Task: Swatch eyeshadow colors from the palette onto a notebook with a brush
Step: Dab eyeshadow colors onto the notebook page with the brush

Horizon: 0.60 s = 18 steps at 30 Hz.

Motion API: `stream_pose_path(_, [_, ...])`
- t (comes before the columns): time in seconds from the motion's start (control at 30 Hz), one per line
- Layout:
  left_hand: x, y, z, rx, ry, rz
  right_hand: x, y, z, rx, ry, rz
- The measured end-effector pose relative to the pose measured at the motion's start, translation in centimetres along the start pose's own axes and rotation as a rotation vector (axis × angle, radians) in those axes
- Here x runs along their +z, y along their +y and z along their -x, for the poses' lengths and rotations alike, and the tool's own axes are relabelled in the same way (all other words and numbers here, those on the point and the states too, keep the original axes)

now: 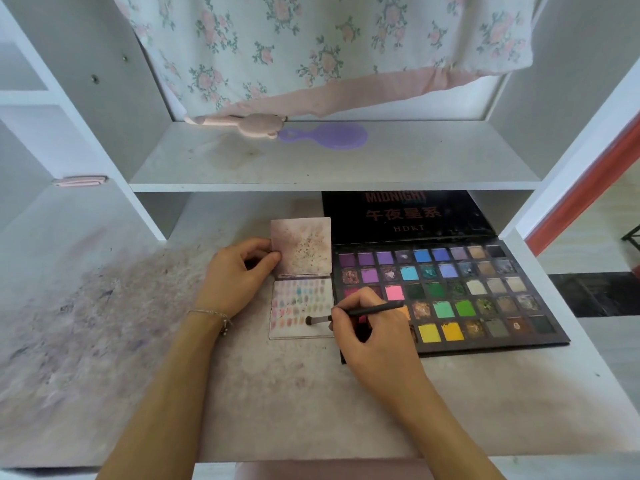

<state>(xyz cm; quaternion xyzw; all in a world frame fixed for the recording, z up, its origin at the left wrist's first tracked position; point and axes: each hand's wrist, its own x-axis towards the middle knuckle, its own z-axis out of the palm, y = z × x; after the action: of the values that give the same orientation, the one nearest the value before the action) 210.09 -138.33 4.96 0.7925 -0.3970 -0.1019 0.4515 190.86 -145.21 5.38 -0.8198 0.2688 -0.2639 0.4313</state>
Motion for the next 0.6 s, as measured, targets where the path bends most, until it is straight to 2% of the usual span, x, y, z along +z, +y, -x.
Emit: stream_pose_path(0.6, [0.02, -0.04, -0.01, 0.006, 0.006, -0.022, 0.10, 0.30, -0.12, -0.002, -0.012, -0.004])
